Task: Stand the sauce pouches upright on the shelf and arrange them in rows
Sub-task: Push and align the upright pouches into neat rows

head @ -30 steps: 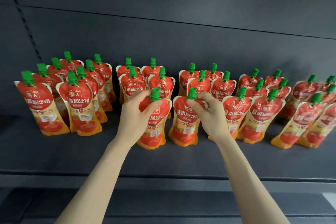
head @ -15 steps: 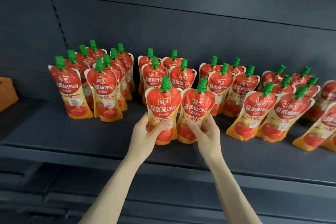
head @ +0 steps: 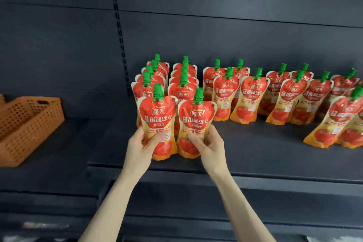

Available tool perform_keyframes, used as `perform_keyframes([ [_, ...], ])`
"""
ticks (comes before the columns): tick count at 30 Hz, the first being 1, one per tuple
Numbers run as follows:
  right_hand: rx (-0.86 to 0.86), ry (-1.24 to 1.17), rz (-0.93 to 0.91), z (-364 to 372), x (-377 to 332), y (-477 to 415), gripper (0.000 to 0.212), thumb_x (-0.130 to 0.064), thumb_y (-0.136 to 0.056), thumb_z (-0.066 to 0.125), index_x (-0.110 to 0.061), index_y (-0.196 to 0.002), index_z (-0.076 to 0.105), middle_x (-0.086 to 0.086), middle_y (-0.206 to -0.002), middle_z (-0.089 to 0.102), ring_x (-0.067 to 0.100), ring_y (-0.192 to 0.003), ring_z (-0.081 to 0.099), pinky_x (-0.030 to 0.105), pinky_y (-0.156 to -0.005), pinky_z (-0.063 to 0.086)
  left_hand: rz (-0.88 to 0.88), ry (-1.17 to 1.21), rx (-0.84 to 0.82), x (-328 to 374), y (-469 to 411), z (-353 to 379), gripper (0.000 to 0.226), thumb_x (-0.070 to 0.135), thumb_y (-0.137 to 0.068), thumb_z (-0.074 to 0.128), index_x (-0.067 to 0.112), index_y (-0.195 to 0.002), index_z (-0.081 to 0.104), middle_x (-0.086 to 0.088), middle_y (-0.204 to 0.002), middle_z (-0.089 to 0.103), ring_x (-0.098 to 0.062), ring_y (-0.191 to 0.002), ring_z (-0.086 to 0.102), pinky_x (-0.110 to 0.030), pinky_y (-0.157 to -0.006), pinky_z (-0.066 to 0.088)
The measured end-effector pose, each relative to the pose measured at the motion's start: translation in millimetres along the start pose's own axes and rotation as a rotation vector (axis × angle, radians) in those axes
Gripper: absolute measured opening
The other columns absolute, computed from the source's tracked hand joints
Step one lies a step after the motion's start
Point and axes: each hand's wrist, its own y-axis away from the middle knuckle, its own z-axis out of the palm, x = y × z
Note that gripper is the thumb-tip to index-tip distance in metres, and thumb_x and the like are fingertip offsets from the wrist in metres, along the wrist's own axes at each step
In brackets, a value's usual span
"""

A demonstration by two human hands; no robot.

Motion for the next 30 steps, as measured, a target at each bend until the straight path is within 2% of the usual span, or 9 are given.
perform_keyframes([
  [6,0.045,0.053,-0.005,35.1,-1.7,-7.5,0.026,-0.014,-0.086,0.066,-0.015,-0.111,0.058,0.001,-0.106,0.069,0.013,-0.101,0.065,0.031,-0.086,0.054,-0.018,-0.025,-0.089,-3.6,-22.4,-35.9,0.031,0.018,-0.086,0.064,0.022,-0.116,0.058,0.011,-0.107,0.067,0.0,-0.099,0.064,-0.013,-0.076,0.052],
  [10,0.038,0.11,0.005,39.3,2.4,-12.9,0.028,-0.016,-0.085,0.068,-0.023,-0.11,0.057,-0.003,-0.107,0.068,0.008,-0.1,0.065,0.026,-0.084,0.054,-0.064,-0.006,-0.163,-6.9,-34.4,-44.7,0.034,0.019,-0.086,0.063,0.023,-0.119,0.055,0.011,-0.109,0.065,0.001,-0.098,0.063,-0.013,-0.074,0.052],
  [13,0.023,0.202,0.028,33.1,9.5,-10.7,0.037,-0.017,-0.081,0.072,-0.02,-0.114,0.055,0.002,-0.112,0.065,0.009,-0.102,0.063,0.025,-0.085,0.053,-0.1,-0.138,-0.209,-18.1,-32.8,-54.3,0.05,0.028,-0.077,0.073,0.024,-0.122,0.052,0.008,-0.115,0.062,-0.007,-0.105,0.06,-0.023,-0.084,0.051],
  [15,0.018,0.242,0.034,30.2,11.0,-8.3,0.039,-0.016,-0.08,0.073,-0.016,-0.114,0.055,-0.001,-0.108,0.067,0.004,-0.097,0.064,0.02,-0.081,0.052,-0.096,-0.208,-0.187,-22.3,-29.8,-57.6,0.052,0.024,-0.074,0.077,0.023,-0.119,0.05,0.008,-0.113,0.062,-0.008,-0.104,0.06,-0.025,-0.084,0.051],
  [18,0.055,0.288,0.021,30.7,10.7,-6.3,0.04,-0.015,-0.08,0.073,-0.017,-0.115,0.052,-0.012,-0.103,0.066,-0.008,-0.09,0.062,0.009,-0.074,0.049,-0.058,-0.233,-0.152,-22.6,-31.0,-58.0,0.044,0.02,-0.075,0.077,0.019,-0.111,0.053,0.009,-0.108,0.065,-0.006,-0.1,0.062,-0.022,-0.08,0.052],
  [20,0.068,0.311,0.021,30.1,11.4,-5.5,0.041,-0.016,-0.081,0.072,-0.017,-0.116,0.05,-0.013,-0.103,0.064,-0.011,-0.09,0.06,0.005,-0.073,0.047,-0.034,-0.265,-0.15,-22.7,-31.4,-57.7,0.042,0.023,-0.076,0.076,0.019,-0.111,0.054,0.009,-0.107,0.065,-0.004,-0.098,0.062,-0.018,-0.078,0.05],
  [24,0.041,0.38,0.02,27.1,14.1,-2.7,0.041,-0.018,-0.084,0.069,-0.015,-0.119,0.05,-0.008,-0.107,0.064,-0.003,-0.097,0.06,0.003,-0.075,0.045,-0.002,-0.315,-0.119,-22.8,-28.1,-56.7,0.041,0.026,-0.077,0.075,0.022,-0.11,0.051,0.013,-0.105,0.062,0.0,-0.096,0.059,-0.011,-0.071,0.045],
  [30,0.008,0.408,0.013,21.7,12.4,-3.7,0.035,-0.015,-0.086,0.065,-0.016,-0.118,0.049,-0.011,-0.106,0.063,-0.004,-0.098,0.058,0.002,-0.075,0.043,0.006,-0.316,-0.128,-22.5,-28.0,-57.3,0.043,0.025,-0.078,0.073,0.019,-0.114,0.051,0.01,-0.108,0.062,-0.002,-0.095,0.059,-0.01,-0.073,0.046],
])
